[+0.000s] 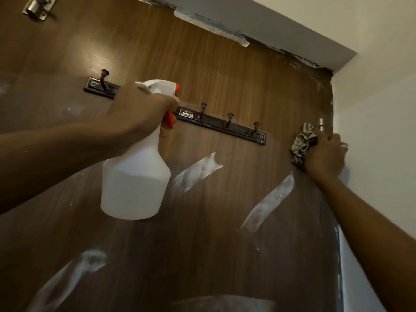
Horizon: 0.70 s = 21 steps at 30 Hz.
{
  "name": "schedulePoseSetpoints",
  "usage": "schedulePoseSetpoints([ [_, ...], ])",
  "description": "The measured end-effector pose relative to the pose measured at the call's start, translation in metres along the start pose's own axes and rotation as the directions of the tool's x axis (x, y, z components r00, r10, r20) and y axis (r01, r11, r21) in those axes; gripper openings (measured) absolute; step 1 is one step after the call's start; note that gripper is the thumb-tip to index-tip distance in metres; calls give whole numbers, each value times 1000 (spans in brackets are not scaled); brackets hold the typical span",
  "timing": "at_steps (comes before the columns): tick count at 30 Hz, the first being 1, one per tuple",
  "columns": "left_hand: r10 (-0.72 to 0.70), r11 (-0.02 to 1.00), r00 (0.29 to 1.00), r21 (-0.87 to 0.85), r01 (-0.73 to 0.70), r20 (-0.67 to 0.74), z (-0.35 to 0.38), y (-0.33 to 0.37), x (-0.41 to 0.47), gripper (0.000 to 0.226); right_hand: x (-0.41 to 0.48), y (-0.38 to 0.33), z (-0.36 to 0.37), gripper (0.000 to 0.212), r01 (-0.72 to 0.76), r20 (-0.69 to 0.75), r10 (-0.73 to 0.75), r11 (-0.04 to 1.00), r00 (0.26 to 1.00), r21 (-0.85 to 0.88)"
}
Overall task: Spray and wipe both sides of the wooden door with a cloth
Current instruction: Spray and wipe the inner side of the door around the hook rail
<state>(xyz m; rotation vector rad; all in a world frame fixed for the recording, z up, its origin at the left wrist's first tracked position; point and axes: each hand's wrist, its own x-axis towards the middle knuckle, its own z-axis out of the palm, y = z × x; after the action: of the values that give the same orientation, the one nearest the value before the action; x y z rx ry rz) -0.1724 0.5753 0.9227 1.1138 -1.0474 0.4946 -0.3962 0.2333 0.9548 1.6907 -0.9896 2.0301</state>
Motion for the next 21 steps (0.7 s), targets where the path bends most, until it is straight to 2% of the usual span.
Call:
schedulePoseSetpoints([
  [2,-24,1000,1000,-6,24,8,4,-1,-4,29,-7,-14,11,45,-200,87,187,962,979,186],
  [5,-45,999,998,3,45,49,8,-7,-6,45,-11,-25,26,70,-336,229,286,915,931,225],
  [7,-40,999,998,9,40,48,9,-11,-7,47,-11,-20,34,74,-294,242,250,940,938,171],
  [9,-38,999,999,16,38,35,10,-14,-9,47,-18,-7,36,63,-127,199,95,979,975,157],
  [11,-45,999,999,13,45,20,11,-17,-13,48,-34,16,31,58,69,181,-106,977,978,201],
  [13,-68,998,998,13,68,0,14,-20,-20,49,-51,45,26,59,142,201,-191,961,961,236],
  [15,-107,994,994,19,107,7,18,-22,-28,47,-53,59,28,60,94,201,-142,969,969,227],
  [19,-160,985,987,58,160,2,30,-21,-38,45,-31,9,38,58,-99,156,78,986,985,132],
  [21,-171,982,985,79,170,2,37,-19,-42,49,-28,-16,39,55,-27,160,4,990,987,139],
])
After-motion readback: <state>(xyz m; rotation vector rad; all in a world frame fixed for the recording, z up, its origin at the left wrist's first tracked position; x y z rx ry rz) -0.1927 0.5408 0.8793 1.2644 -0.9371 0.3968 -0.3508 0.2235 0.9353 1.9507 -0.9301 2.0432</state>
